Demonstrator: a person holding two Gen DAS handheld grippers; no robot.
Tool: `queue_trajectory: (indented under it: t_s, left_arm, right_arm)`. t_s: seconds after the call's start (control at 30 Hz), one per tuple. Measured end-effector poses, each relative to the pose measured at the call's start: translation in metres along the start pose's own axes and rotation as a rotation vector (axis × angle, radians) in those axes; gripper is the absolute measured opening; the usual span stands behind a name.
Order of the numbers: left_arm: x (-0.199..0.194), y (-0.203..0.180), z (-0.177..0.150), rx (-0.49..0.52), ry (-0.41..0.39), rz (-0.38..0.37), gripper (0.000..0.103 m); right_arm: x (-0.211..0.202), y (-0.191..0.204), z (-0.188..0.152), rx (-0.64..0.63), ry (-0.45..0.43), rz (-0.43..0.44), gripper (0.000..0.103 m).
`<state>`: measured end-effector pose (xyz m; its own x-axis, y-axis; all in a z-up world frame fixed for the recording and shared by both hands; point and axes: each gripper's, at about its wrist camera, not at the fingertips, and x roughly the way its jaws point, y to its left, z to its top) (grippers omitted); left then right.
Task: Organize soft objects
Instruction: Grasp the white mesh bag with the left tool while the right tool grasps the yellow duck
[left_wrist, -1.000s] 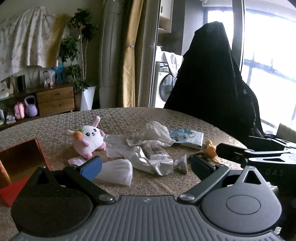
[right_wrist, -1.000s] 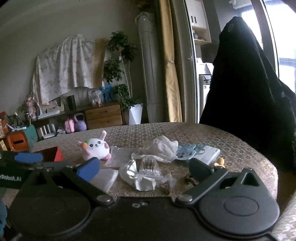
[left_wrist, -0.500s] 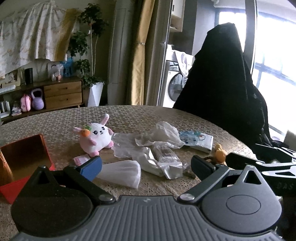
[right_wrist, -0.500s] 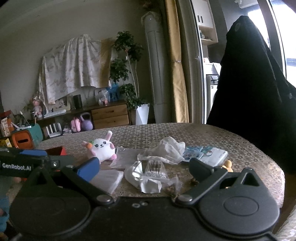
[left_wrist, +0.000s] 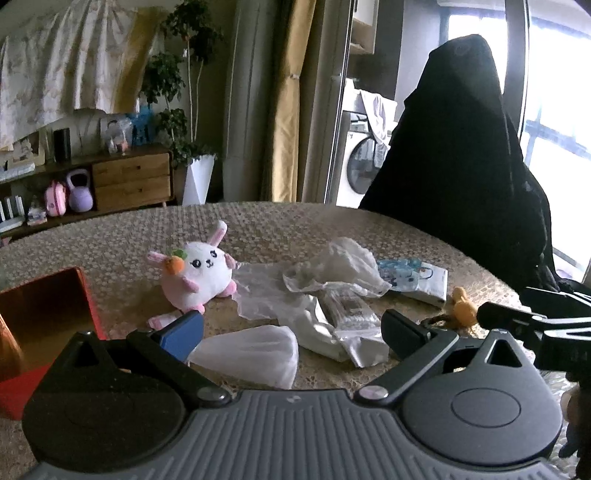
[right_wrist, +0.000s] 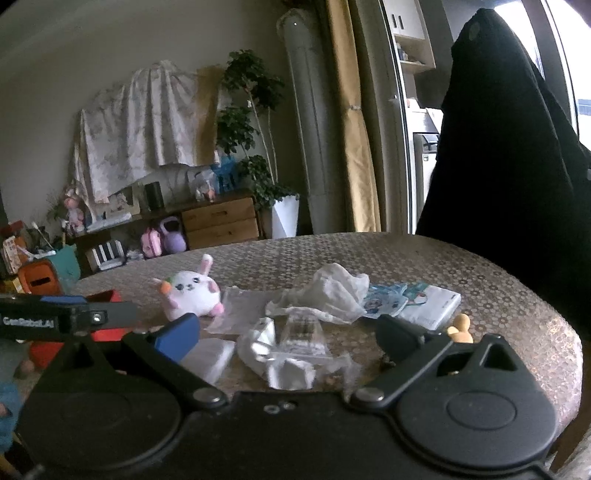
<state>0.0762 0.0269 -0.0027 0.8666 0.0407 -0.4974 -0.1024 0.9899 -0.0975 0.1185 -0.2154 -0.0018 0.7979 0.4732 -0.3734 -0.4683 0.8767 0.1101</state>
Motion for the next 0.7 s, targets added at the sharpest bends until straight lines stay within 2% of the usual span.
queue_trajectory:
  t_s: [0.17, 0.47, 0.7]
  left_arm:
    - [0.020, 0.003, -0.006, 0.020, 0.025, 0.012, 0.103]
    - [0.078, 0.015, -0.022, 0.015, 0.153, 0.029, 0.103]
    - [0.116, 0.024, -0.024, 0.003, 0.194, 0.079, 0.103]
  right_arm:
    - [0.011, -0.018, -0.003, 0.021, 0.029, -0.047, 0.101]
    - [0.040, -0.061, -0.012, 0.039, 0.114, -0.141, 0.100]
    - [0.073, -0.110, -0.010, 0.112, 0.175, -0.242, 0.091]
